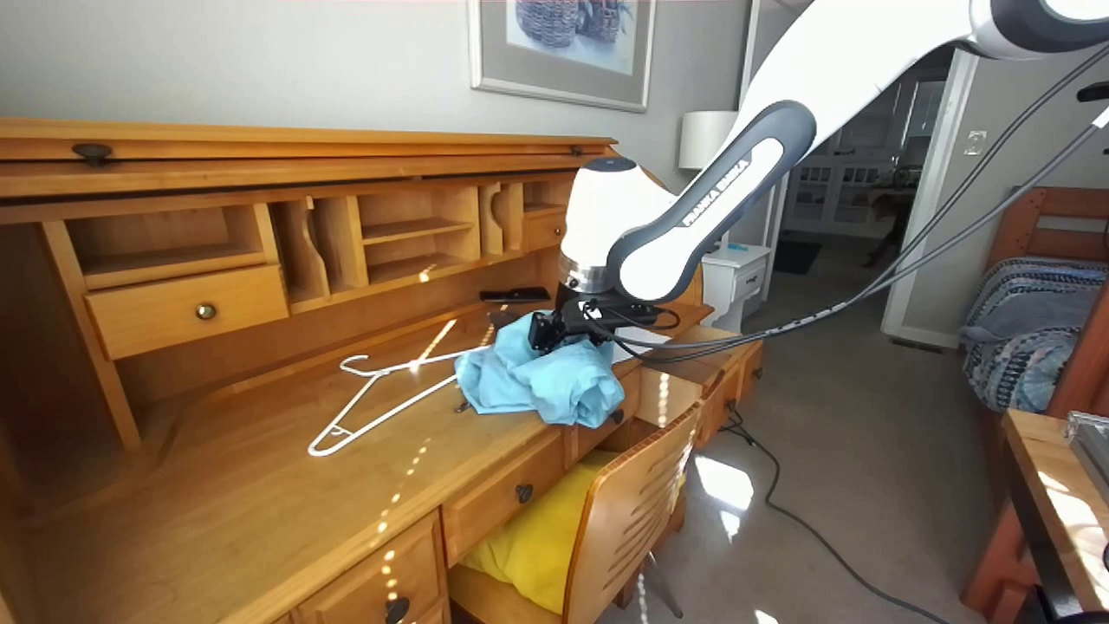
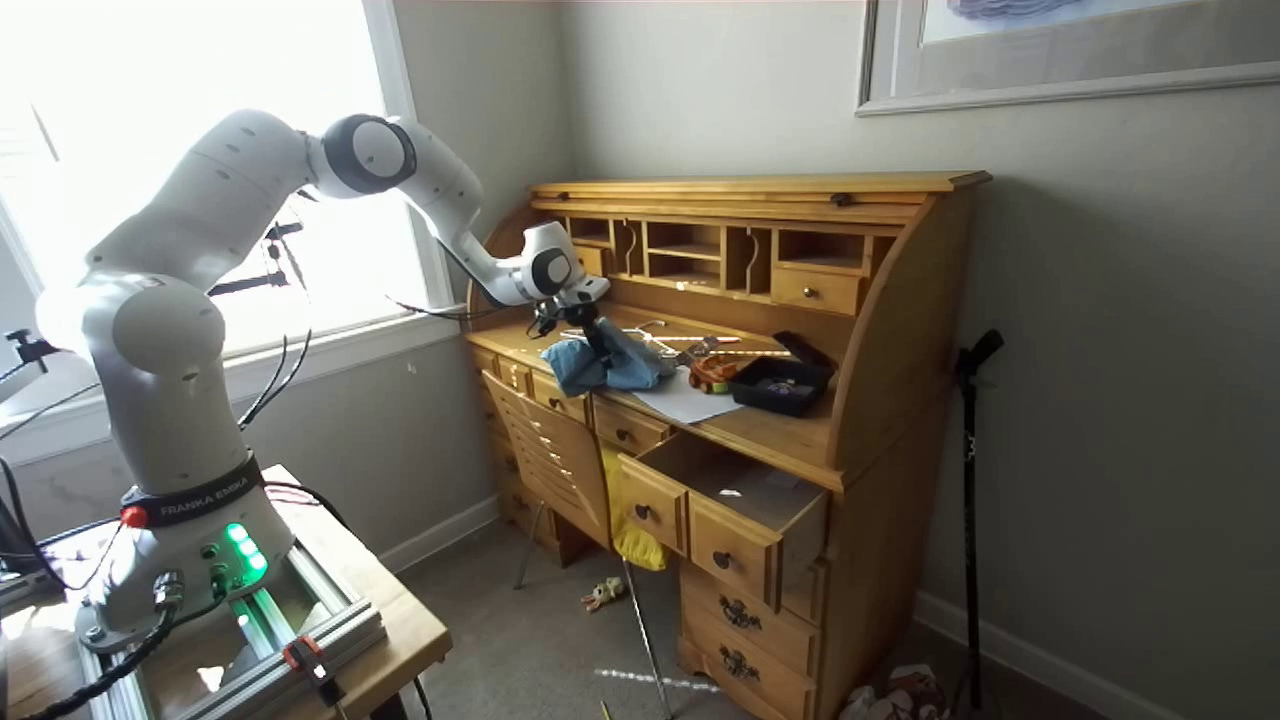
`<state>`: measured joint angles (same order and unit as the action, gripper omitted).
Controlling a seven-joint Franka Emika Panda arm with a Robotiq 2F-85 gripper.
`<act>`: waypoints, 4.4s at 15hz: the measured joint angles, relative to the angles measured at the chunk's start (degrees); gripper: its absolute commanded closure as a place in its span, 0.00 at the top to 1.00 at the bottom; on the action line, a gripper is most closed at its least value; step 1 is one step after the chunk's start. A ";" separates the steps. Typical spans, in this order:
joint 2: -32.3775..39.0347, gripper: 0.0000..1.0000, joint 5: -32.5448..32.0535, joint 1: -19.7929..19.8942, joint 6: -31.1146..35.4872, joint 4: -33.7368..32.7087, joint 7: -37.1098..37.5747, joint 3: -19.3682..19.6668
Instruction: Use the towel to wipe the drawer
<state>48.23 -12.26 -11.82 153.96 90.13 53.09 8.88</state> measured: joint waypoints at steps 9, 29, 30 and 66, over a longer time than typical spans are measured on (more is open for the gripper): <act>2.23 0.00 0.12 -1.13 -1.09 -4.38 0.00 0.67; -11.84 0.02 -3.77 -16.09 5.76 3.50 31.20 27.13; -12.21 0.02 -5.00 -19.33 5.64 5.45 35.17 31.46; -13.51 0.02 3.00 9.80 -11.79 17.57 62.20 12.80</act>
<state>34.73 -9.26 -2.02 142.17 107.70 115.28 21.68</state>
